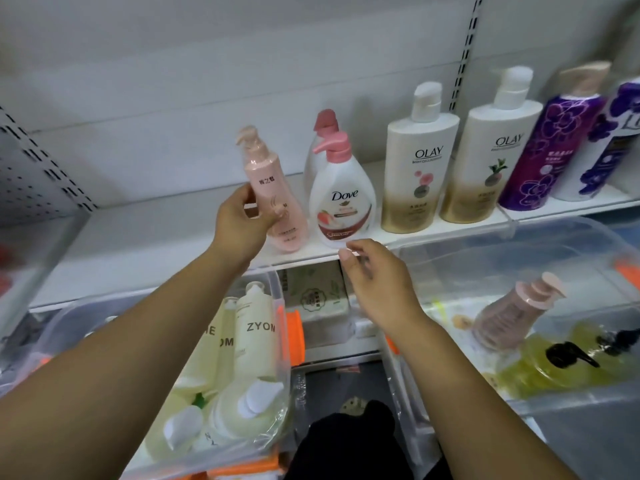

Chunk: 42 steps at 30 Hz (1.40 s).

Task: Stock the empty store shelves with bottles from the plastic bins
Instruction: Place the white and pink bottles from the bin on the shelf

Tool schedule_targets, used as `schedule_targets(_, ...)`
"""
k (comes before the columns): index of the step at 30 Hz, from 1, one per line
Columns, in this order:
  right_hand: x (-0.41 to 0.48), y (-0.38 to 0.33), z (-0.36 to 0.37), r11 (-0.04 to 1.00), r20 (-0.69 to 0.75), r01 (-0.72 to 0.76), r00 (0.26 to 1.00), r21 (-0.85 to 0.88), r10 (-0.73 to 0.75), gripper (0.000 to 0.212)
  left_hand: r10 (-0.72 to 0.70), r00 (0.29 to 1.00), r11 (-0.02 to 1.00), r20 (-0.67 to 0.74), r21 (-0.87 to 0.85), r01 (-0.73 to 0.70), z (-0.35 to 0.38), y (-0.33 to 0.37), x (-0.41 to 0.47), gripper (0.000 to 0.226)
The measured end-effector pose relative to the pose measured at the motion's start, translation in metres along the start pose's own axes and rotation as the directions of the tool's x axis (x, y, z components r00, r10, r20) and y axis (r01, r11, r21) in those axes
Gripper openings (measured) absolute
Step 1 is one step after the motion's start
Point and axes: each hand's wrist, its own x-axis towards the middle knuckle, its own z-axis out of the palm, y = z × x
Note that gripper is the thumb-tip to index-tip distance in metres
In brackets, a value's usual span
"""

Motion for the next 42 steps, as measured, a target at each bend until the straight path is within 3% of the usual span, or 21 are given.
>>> schedule_targets(6, 0.016, 0.007, 0.001, 0.986, 0.063, 0.055, 0.997, -0.159, -0.045, 0.040, 0.120, 0.993, 0.989, 0.004, 0.086, -0.120, 0.005, -0.020, 0.004, 0.050)
schedule_targets(12, 0.020, 0.013, 0.007, 0.978, 0.122, 0.065, 0.992, -0.199, -0.041, 0.043, -0.017, 1.000, 0.996, -0.003, 0.092, 0.017, 0.007, -0.051, -0.004, 0.041)
schedule_targets(21, 0.023, 0.019, 0.013, 0.919, 0.173, 0.105, 0.984, -0.380, -0.041, 0.039, 0.006, 1.000, 0.973, 0.000, 0.230, -0.006, 0.015, -0.055, 0.029, 0.036)
schedule_targets(35, 0.034, 0.020, 0.011, 0.909, 0.189, 0.089, 0.982, -0.408, -0.011, 0.044, 0.007, 1.000, 0.967, 0.000, 0.254, -0.006, 0.027, -0.058, 0.054, 0.038)
schedule_targets(39, 0.034, 0.021, 0.009, 0.938, 0.194, 0.080, 0.981, -0.338, -0.014, 0.042, -0.042, 0.999, 0.969, -0.005, 0.245, 0.042, 0.028, -0.054, 0.051, 0.043)
schedule_targets(42, 0.028, 0.019, 0.005, 0.983, 0.133, 0.050, 0.991, -0.174, -0.027, 0.031, -0.146, 0.989, 0.958, -0.018, 0.248, 0.146, 0.031, -0.042, 0.039, 0.062)
